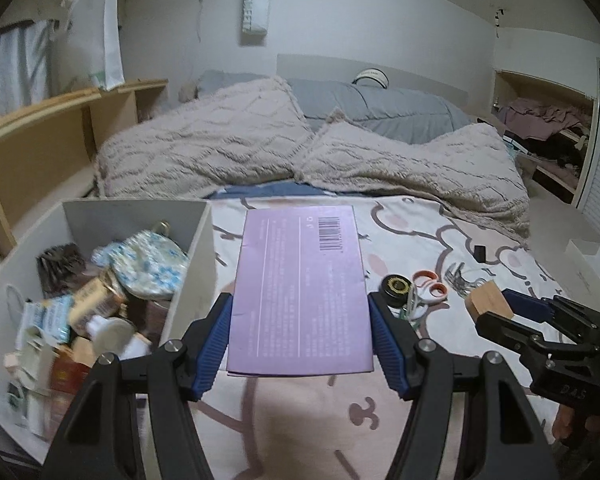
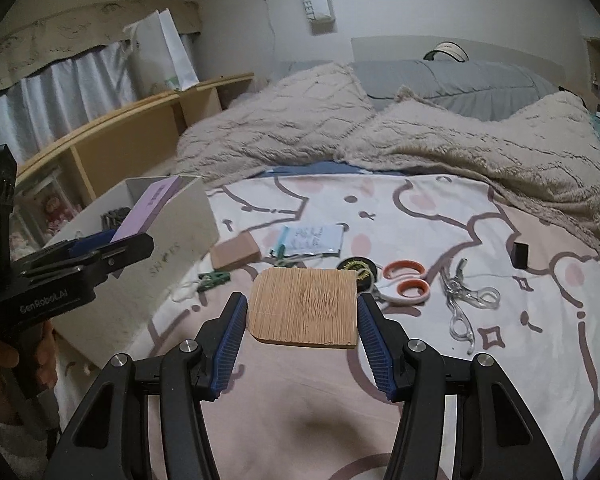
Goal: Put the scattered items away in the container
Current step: 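Lift and carry the wooden pad and pink booklet over the white box with both tools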
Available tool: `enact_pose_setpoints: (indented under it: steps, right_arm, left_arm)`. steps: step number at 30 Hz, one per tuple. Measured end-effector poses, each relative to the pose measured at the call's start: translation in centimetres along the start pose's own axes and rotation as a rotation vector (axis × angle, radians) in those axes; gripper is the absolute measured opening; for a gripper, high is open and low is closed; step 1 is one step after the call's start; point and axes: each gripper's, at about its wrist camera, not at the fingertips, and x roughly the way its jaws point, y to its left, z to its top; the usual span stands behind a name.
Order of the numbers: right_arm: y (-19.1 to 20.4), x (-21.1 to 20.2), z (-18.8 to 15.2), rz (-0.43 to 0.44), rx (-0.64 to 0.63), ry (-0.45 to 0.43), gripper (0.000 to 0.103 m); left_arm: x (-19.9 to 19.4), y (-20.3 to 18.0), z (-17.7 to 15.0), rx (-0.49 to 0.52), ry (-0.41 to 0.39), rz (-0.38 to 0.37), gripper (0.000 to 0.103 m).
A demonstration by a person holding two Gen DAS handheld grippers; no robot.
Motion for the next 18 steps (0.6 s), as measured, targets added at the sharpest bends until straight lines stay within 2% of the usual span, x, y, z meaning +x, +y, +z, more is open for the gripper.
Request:
enact_pose_setpoints:
  steps: [6,18]
  right_arm:
    - [0.8,-0.3,0.0,0.009,-0.025,-0.016,0.057]
    - [3.8,0.4,0.1,0.026,-0.087,-0.011,0.057]
  left_arm:
    - [-1.4,2.6,0.6,-0.019,-0.027,0.068,0.066]
    - [-3.8,10.5,1.0,-0.175,-0.056,0.178,0.066]
